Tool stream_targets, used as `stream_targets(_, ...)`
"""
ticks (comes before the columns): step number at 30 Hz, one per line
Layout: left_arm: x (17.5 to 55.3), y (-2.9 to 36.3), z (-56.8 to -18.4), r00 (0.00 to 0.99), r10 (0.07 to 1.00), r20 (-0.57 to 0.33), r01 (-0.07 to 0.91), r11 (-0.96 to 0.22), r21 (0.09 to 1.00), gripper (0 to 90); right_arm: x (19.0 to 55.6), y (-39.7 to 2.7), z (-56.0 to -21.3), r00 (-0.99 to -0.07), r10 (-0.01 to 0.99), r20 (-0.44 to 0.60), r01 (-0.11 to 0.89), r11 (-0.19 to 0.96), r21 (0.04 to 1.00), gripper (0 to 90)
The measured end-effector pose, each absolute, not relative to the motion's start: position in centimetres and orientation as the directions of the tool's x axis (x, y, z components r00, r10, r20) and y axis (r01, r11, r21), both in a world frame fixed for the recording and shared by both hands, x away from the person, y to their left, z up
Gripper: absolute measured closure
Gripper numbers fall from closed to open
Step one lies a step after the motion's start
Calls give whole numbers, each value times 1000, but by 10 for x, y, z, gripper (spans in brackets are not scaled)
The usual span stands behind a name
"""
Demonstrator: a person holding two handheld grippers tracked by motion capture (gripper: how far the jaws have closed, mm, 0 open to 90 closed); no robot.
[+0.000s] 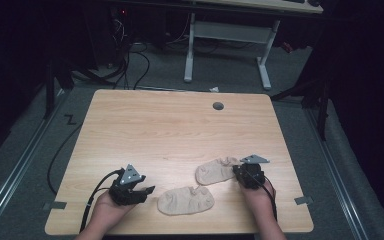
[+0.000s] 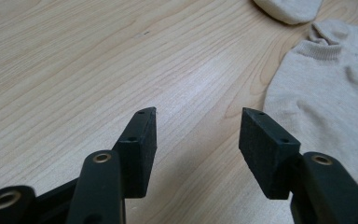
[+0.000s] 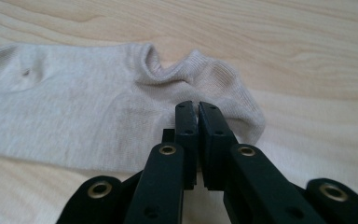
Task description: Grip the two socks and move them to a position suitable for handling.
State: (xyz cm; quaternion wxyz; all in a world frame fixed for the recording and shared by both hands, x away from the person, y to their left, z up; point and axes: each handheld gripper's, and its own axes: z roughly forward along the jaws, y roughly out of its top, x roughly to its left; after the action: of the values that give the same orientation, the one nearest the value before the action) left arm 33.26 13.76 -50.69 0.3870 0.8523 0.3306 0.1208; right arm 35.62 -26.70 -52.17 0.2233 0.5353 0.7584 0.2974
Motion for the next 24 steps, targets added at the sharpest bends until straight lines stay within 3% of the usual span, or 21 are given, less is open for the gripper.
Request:
stream_targets(4,334,136,-507,752,657,-44,466,-484,741,473,339,-264,-525,-327,944,39,669,202,715,868)
stream_targets(24,348,111,-513,747,659,-87,478,-442,759,501,343,-199,-526,-469,883,-14,617,339,710,868)
